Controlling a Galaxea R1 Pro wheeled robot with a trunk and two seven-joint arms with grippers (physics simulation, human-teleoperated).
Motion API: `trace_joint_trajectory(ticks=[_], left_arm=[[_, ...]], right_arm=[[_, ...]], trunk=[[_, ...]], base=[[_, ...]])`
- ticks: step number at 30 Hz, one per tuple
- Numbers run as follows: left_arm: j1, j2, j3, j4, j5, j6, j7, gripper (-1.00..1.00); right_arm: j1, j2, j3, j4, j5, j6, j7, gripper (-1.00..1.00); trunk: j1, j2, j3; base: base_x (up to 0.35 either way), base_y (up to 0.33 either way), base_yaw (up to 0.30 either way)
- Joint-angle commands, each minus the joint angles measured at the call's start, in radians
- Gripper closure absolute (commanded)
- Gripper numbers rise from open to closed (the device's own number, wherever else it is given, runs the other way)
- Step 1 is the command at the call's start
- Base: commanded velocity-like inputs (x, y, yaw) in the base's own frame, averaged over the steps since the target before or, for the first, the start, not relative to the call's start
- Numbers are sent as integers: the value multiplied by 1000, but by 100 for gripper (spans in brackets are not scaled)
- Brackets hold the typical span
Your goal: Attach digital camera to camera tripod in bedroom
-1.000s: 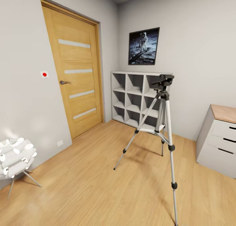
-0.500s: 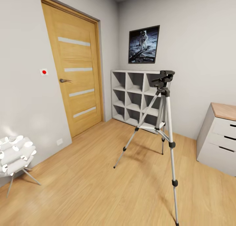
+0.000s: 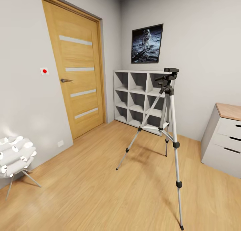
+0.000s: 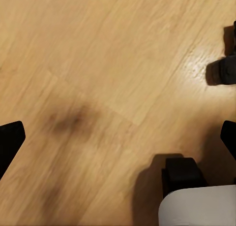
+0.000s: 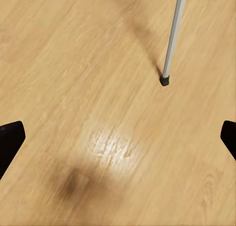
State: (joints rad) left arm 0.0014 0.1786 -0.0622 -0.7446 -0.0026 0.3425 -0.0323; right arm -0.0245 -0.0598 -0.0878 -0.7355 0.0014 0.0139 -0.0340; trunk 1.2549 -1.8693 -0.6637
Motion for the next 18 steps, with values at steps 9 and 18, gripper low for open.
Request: trace_joint_trajectory(ticks=[9, 18], left_arm=[[0, 1, -2, -2, 0, 6, -1, -100], [0, 1, -2, -2, 0, 6, 0, -100]], right_arm=[[-1, 0, 1, 1, 0, 1, -3, -100], [0, 0, 2, 1, 0, 1, -3, -100]], trunk=[[35, -64, -29], [69, -127, -57]], base=[[0, 0, 0], [0, 0, 0]])
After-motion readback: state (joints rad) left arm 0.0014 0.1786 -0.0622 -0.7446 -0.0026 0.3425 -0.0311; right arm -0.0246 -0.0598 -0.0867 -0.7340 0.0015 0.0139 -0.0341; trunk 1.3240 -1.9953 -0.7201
